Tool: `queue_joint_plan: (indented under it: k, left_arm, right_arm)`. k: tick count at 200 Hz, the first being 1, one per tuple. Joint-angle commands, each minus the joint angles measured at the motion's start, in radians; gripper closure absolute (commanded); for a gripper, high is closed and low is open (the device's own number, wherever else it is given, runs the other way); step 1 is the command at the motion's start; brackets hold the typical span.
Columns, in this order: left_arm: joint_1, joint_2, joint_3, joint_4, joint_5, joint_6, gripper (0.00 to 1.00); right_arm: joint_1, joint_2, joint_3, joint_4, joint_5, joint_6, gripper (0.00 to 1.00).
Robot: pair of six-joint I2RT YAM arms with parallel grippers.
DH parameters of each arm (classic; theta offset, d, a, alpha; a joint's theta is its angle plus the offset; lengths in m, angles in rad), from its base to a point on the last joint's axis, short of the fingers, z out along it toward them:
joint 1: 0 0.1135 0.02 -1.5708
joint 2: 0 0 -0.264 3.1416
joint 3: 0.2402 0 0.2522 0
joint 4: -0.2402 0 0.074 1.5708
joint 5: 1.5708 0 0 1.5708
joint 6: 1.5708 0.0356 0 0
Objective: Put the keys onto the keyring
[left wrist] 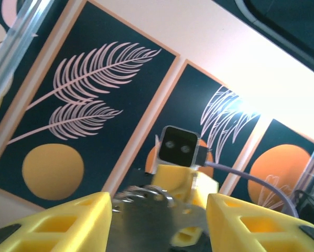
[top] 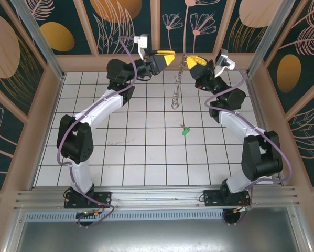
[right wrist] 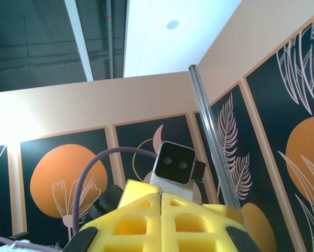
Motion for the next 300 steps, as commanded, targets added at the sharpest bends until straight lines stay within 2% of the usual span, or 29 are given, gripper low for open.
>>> queue_joint_plan:
  k: [1, 161, 233, 300]
  left_arm:
    - [-0.014, -0.008, -0.011, 0.134, -0.012, -0.067, 0.51]
    - [-0.044, 0.046, 0.023, 0.131, -0.034, -0.074, 0.57]
    - [-0.047, 0.056, 0.033, 0.128, -0.035, -0.072, 0.65]
    - [-0.047, 0.063, 0.04, 0.119, -0.044, -0.061, 0.66]
  right_arm:
    - [0.011, 0.016, 0.053, 0.145, 0.057, 0.03, 1.0]
    - [0.041, 0.067, 0.08, 0.154, 0.049, 0.071, 1.0]
    - [0.049, 0.077, 0.089, 0.153, 0.042, 0.081, 1.0]
    - [0.058, 0.08, 0.089, 0.149, 0.029, 0.087, 1.0]
